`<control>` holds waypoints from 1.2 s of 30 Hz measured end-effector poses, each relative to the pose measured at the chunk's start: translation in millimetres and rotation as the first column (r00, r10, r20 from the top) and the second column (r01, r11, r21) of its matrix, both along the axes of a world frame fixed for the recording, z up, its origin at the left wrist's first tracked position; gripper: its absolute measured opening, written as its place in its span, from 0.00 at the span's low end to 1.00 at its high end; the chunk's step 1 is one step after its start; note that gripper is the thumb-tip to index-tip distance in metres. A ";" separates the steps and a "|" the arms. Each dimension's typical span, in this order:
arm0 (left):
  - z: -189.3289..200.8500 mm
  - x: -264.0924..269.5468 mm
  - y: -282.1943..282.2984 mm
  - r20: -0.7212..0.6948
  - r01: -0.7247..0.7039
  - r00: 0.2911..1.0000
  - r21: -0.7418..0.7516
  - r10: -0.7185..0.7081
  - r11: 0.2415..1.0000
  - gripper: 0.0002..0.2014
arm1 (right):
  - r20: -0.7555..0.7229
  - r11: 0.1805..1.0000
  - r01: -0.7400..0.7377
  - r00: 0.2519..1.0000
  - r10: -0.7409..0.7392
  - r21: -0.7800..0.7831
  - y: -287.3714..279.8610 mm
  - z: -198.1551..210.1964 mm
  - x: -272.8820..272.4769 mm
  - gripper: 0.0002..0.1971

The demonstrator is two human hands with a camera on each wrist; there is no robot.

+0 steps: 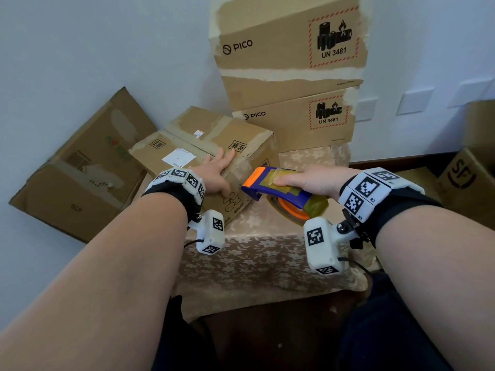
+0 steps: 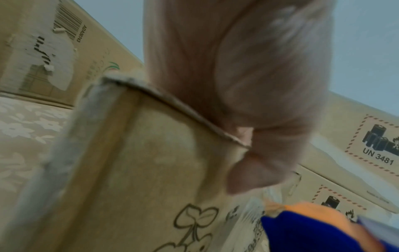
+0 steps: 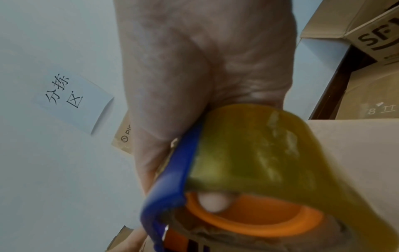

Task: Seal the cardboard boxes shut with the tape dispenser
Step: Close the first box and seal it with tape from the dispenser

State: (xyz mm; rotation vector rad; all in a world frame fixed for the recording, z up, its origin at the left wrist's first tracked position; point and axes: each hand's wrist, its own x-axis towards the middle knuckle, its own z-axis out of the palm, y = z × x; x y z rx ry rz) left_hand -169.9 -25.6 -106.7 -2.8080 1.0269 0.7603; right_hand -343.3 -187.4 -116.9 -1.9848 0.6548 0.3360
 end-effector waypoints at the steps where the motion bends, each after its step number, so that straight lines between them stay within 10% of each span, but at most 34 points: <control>1: 2.3 0.0 -0.5 -0.042 -0.031 0.999 -0.014 0.030 0.999 0.53 | -0.003 1.000 -0.006 1.000 0.006 -0.014 1.0 0.3 2.5 0.31; 11: 9.3 -22.5 -9.9 0.067 -0.002 0.998 0.039 -0.001 0.999 0.25 | 0.035 0.998 0.015 0.999 -0.013 -0.058 12.9 12.9 22.3 0.23; 36: 11.8 -27.9 -8.3 0.048 -0.042 0.998 -0.029 0.044 0.999 0.26 | -0.086 0.973 0.188 0.980 -0.178 0.136 3.1 45.2 51.7 0.17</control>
